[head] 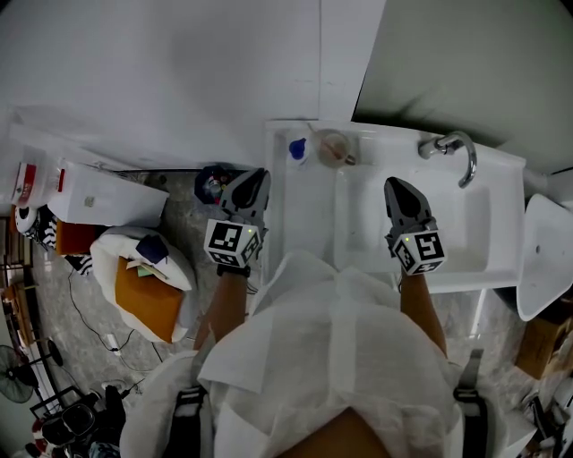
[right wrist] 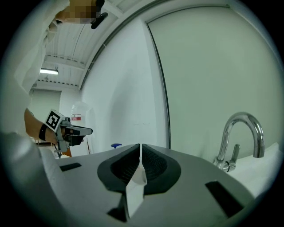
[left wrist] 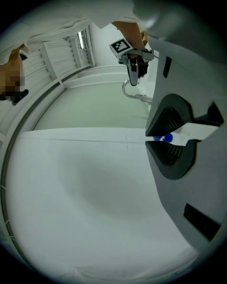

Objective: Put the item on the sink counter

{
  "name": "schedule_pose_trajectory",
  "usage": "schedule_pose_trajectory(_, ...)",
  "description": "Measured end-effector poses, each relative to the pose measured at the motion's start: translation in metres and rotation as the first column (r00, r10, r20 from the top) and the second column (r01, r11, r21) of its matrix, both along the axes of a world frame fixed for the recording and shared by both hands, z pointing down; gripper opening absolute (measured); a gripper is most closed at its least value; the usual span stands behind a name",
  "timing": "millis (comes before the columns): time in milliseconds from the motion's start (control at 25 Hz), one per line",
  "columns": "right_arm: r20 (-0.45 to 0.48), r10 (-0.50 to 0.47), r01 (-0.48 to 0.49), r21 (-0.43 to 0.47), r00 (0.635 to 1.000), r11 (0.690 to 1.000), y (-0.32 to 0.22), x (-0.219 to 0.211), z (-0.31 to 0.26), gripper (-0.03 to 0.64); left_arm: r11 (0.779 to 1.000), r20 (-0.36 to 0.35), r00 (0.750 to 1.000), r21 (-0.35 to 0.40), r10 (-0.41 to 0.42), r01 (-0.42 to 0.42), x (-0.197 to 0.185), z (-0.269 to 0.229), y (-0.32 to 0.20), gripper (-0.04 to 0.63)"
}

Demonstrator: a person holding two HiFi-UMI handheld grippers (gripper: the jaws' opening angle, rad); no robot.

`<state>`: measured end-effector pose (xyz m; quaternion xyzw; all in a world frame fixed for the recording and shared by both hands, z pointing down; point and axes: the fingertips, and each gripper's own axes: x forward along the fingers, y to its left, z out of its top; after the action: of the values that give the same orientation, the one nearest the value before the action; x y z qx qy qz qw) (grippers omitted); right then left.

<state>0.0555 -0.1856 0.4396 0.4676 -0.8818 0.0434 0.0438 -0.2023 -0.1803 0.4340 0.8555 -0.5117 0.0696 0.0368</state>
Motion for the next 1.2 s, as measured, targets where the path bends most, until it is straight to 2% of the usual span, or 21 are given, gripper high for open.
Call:
schedule_pose_trajectory(120, -0.017, -0.002, 0.002, -0.024, 1.0, 1.0, 0.0, -0.001, 0.007, 0.02, 1.0, -0.013, 1.0, -0.014, 0.015, -0.016, 0.005, 0.004, 0.003, 0.043)
schedule_pose_trajectory(320, -0.059, 0.0, 0.0, -0.013, 0.998, 1.0, -0.006, -0.001, 0.0, 0.009, 0.999, -0.016, 0.999, -0.001, 0.033, -0.033, 0.008, -0.002, 0.0, 0.043)
schedule_pose_trajectory(600, -0.044, 0.017, -0.015, 0.03, 0.999, 0.999, -0.01, 0.003, -0.023, 0.009, 0.999, -0.022, 0.998, 0.019, 0.051, -0.051, 0.011, -0.014, -0.002, 0.043)
schedule_pose_trajectory(1200, -0.05, 0.017, -0.017, 0.015, 0.999, 1.0, -0.009, 0.006, -0.02, 0.009, 0.999, -0.022, 0.999, 0.006, 0.037, -0.037, 0.008, -0.012, 0.0, 0.043)
